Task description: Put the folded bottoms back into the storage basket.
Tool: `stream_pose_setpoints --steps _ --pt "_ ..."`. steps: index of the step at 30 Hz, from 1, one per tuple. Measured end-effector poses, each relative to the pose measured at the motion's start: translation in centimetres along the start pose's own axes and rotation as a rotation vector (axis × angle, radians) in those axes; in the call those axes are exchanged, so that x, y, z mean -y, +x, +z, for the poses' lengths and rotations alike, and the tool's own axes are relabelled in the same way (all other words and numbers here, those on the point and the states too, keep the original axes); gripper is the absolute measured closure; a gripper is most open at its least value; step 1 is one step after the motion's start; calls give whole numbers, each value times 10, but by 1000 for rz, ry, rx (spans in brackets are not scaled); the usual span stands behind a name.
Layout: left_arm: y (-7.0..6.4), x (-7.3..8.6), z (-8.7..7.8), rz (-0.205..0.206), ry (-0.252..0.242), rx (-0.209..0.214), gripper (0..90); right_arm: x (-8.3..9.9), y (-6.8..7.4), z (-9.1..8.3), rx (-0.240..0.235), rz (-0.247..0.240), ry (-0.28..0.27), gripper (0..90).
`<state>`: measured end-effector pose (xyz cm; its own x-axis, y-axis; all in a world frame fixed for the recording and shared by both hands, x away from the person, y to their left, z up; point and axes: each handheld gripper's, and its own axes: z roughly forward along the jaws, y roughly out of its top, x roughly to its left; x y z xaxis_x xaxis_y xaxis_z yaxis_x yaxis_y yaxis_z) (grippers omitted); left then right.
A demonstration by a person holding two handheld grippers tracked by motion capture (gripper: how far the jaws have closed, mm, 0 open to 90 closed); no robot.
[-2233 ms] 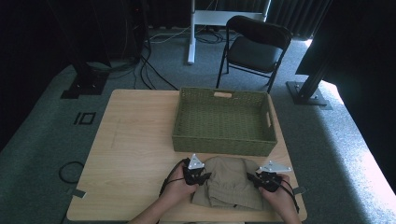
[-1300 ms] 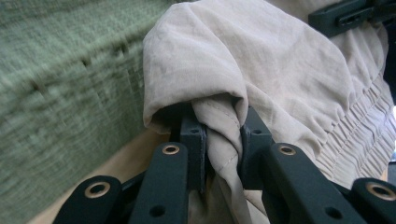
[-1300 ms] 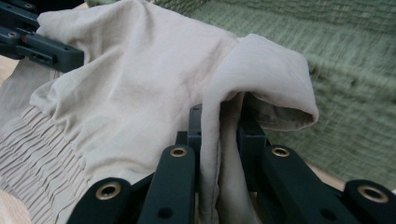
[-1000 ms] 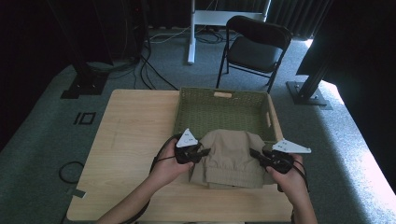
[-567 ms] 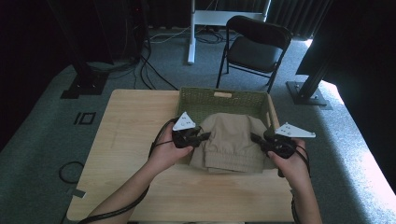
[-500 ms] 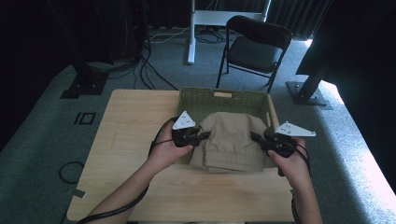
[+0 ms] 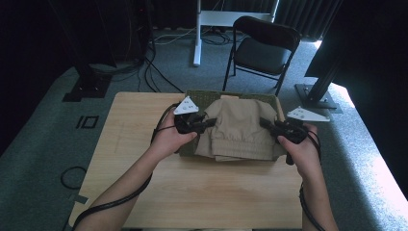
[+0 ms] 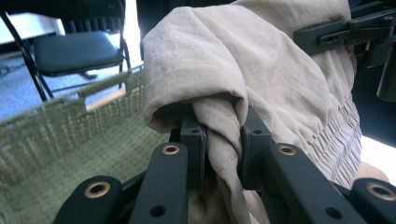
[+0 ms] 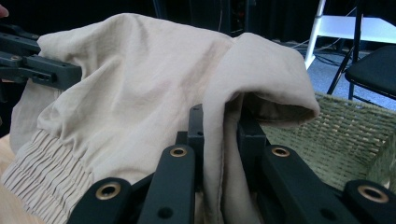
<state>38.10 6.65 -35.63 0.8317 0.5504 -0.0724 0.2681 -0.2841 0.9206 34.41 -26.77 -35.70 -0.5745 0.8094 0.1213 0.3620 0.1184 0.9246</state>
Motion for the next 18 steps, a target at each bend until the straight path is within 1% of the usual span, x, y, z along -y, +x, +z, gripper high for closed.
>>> stream_pose_setpoints --steps 1,3,4,7,8,9,10,11,14,16,18 --pt "2 -3 0 -6 -4 0 775 -2 -1 1 0 3 -2 802" --pt "7 -11 2 5 -17 -6 775 -7 -5 3 4 14 -11 802" --pt "9 -14 2 1 -20 -4 775 -10 -6 4 9 16 -14 801" --pt "16 -24 5 7 -34 -16 776 -19 -12 7 20 29 -27 802" --pt "19 -27 6 1 -39 -19 776 -22 -14 9 20 36 -31 802" --pt "22 -29 7 6 -34 -24 778 -25 -15 11 24 36 -30 802" --pt "25 -31 9 2 -38 -30 779 -28 -16 13 30 32 -27 802" --pt "28 -32 11 -6 -37 -35 782 -30 -17 15 34 29 -28 801" --pt "36 -32 18 -7 -32 -54 783 -35 -22 23 50 26 -20 801" --pt "43 -30 24 -19 -33 -72 783 -36 -26 30 55 40 -15 801" --pt "48 -28 31 -38 -28 -80 783 -36 -30 38 63 50 -10 801"
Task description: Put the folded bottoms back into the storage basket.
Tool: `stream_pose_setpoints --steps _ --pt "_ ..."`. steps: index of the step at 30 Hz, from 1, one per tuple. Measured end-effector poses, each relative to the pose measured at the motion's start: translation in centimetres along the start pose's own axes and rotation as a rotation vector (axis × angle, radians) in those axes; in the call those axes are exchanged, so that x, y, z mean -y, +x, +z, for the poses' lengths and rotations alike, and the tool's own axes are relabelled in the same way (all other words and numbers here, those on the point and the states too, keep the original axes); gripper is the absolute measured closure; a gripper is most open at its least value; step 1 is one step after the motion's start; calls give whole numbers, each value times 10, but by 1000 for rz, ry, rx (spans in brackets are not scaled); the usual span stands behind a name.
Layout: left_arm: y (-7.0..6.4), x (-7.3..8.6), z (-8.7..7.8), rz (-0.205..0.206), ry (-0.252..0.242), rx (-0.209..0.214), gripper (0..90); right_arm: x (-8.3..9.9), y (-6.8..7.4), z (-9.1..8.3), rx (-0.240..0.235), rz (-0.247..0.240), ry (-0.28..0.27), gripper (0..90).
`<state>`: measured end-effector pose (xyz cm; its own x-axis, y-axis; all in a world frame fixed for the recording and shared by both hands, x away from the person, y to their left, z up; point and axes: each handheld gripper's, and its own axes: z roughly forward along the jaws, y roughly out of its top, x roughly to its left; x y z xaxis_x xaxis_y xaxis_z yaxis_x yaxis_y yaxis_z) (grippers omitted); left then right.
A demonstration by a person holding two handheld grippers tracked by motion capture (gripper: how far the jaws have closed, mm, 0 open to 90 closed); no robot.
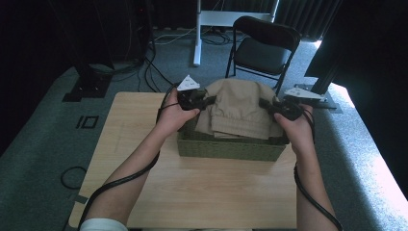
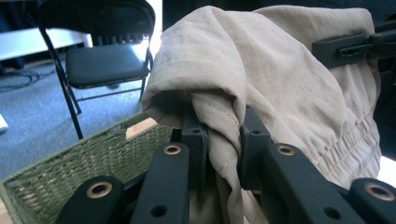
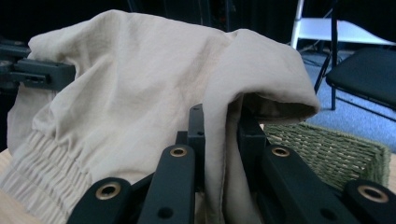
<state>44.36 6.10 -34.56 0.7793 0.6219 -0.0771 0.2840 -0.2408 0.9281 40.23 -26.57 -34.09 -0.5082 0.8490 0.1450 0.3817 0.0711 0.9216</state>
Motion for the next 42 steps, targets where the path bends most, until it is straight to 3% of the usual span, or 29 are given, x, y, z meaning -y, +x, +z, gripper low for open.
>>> stream_pose_setpoints --steps 5,12,16,24,33,42 --pt "11 9 18 -11 0 -43 784 2 -8 22 42 -1 21 801" --pt "23 28 41 -43 8 -57 785 15 -24 52 85 -3 48 801" --pt "27 39 53 -60 15 -74 785 28 -33 65 83 16 55 800" --pt "33 59 77 -107 62 -109 784 55 -49 88 100 90 92 800" --pt "40 78 95 -127 113 -133 784 75 -56 108 131 99 148 799" --pt "47 96 115 -151 200 -168 782 92 -64 135 156 122 250 797"
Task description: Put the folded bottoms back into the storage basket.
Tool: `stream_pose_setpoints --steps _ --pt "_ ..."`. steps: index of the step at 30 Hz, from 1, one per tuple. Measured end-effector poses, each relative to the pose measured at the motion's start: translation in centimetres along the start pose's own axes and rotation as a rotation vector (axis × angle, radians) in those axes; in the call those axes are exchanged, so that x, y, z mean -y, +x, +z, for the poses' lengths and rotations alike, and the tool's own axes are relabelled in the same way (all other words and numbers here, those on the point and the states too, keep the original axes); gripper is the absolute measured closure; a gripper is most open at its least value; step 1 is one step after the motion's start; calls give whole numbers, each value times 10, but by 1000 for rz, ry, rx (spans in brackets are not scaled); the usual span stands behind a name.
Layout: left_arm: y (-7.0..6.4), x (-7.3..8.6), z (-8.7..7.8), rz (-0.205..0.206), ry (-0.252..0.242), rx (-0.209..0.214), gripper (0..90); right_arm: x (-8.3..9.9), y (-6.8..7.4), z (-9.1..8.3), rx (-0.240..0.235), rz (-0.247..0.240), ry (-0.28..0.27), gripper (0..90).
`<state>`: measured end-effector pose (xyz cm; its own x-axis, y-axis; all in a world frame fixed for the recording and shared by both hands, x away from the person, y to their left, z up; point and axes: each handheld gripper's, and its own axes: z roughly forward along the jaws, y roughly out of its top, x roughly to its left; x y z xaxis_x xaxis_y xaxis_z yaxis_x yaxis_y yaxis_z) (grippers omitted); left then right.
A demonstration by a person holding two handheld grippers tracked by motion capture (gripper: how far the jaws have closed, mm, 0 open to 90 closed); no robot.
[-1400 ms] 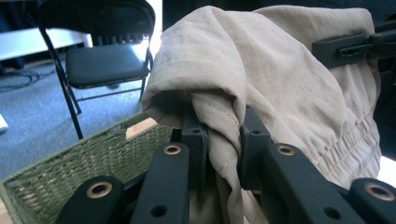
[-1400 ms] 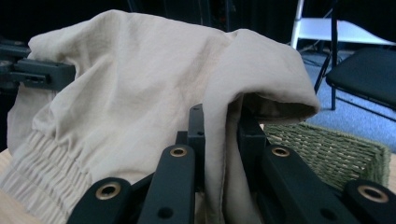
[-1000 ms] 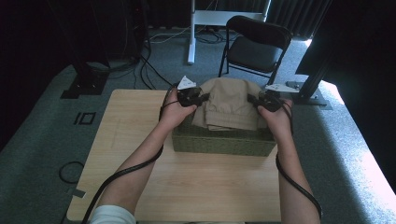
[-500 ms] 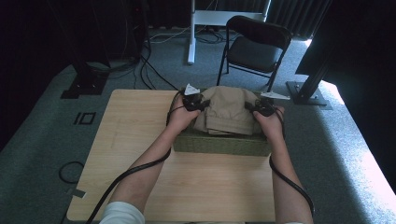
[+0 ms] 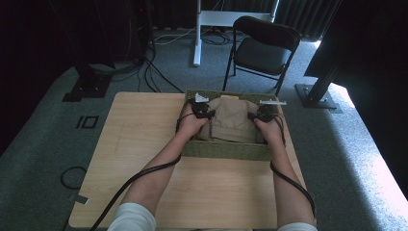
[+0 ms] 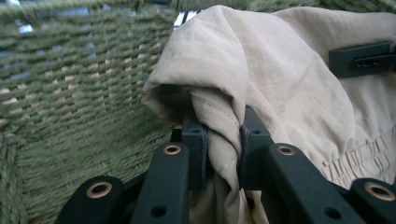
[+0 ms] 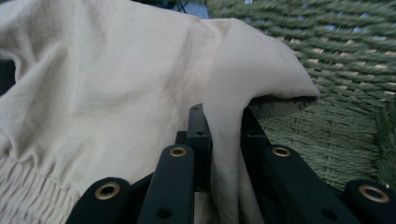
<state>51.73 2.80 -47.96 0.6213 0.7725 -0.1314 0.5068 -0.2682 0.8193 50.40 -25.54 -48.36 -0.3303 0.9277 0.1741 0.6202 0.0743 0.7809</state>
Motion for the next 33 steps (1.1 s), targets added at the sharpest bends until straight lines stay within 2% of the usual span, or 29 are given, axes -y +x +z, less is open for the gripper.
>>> stream_pose_setpoints --steps 5,9,14,15,16,18,20,21,22,24,26,28,31,32,33 --pt "4 6 6 -8 19 -2 781 2 0 9 2 7 39 788" --pt "4 8 9 -22 -3 -1 767 3 -2 11 16 14 53 772" --pt "5 11 13 -30 48 -23 759 5 -4 14 28 22 57 668" --pt "6 12 14 -41 64 -31 750 5 -5 15 27 25 60 622" --pt "6 12 15 -35 74 -43 709 5 -5 16 27 23 62 575" --pt "6 13 18 -39 82 -53 539 5 -4 17 36 13 58 495" --pt "7 14 21 -25 91 -53 441 4 -4 18 37 1 53 405" --pt "7 14 21 -25 91 -53 374 4 -4 18 37 1 53 405" --pt "7 14 21 -15 93 -61 374 3 -4 17 40 -5 50 367" --pt "8 13 20 0 86 -91 266 2 -3 17 48 -4 54 281" --pt "8 11 18 6 82 -107 258 1 -3 16 33 -9 62 274" --pt "7 8 15 23 65 -109 184 -1 -3 14 30 -27 38 240" --pt "4 3 10 58 35 -84 185 -4 1 11 -28 -55 -14 184" --pt "3 1 8 56 30 -76 185 -6 3 9 -42 -67 -42 176" --pt "1 -2 6 43 20 -63 184 -7 5 8 -46 -60 -44 170"
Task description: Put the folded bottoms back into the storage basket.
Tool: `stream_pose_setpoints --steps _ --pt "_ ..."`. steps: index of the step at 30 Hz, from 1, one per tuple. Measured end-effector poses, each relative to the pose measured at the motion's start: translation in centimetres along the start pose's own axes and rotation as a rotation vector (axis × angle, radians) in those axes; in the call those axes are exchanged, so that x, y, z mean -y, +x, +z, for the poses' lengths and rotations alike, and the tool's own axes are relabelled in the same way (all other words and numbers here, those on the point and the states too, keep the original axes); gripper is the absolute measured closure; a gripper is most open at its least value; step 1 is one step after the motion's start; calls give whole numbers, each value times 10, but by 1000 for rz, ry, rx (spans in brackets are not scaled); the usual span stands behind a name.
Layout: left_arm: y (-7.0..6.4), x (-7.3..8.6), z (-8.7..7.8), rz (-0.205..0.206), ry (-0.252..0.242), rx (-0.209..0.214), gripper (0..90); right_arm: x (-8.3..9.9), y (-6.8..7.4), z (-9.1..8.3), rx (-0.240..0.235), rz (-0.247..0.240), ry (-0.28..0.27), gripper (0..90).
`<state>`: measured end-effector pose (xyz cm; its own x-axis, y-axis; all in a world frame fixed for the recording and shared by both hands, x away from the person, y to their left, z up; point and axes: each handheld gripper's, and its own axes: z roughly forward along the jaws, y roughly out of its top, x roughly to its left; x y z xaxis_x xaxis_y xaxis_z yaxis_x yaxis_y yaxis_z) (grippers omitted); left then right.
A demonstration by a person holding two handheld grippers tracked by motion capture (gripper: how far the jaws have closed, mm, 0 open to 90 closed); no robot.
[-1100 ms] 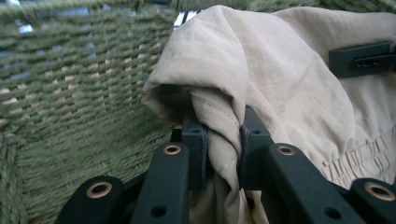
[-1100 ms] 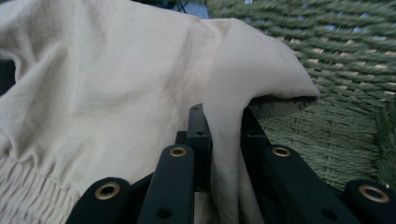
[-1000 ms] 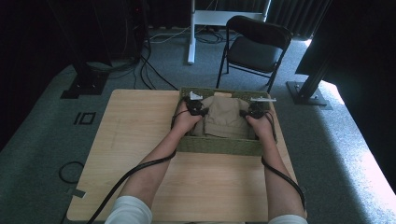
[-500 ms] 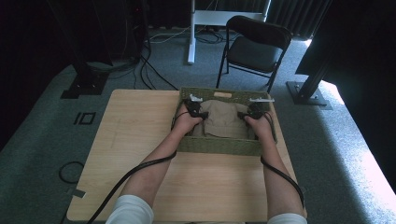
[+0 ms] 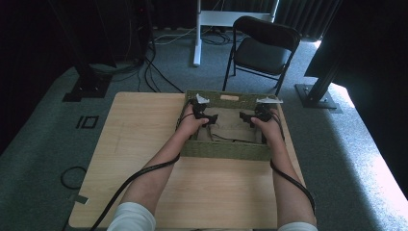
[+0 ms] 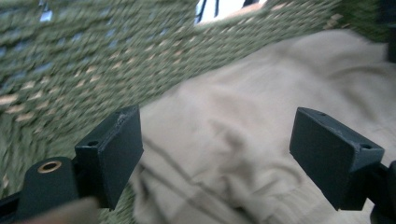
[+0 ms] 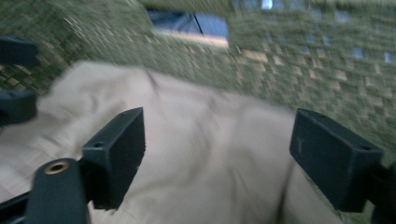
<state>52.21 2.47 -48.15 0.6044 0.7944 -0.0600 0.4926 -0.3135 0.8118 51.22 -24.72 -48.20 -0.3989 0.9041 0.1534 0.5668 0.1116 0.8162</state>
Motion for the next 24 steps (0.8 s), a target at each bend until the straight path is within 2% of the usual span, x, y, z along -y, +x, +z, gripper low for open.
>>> stream_pose_setpoints --steps 2,6,7,12,18,24 --pt "-3 -4 -4 -18 -10 9 184 -3 5 -2 -12 -6 -27 147" --pt "-7 -10 -12 -1 -3 10 184 -7 9 -7 -8 -3 -53 137" --pt "-8 -13 -17 0 -12 21 184 -8 10 -8 -18 1 -59 136" --pt "-11 -21 -33 2 -41 45 181 -17 15 -24 -11 -22 -99 136" --pt "-10 -25 -50 9 -65 48 181 -23 22 -41 -34 -44 -111 136" --pt "-14 -27 -69 36 -74 66 182 -24 30 -57 -60 -70 -125 135"
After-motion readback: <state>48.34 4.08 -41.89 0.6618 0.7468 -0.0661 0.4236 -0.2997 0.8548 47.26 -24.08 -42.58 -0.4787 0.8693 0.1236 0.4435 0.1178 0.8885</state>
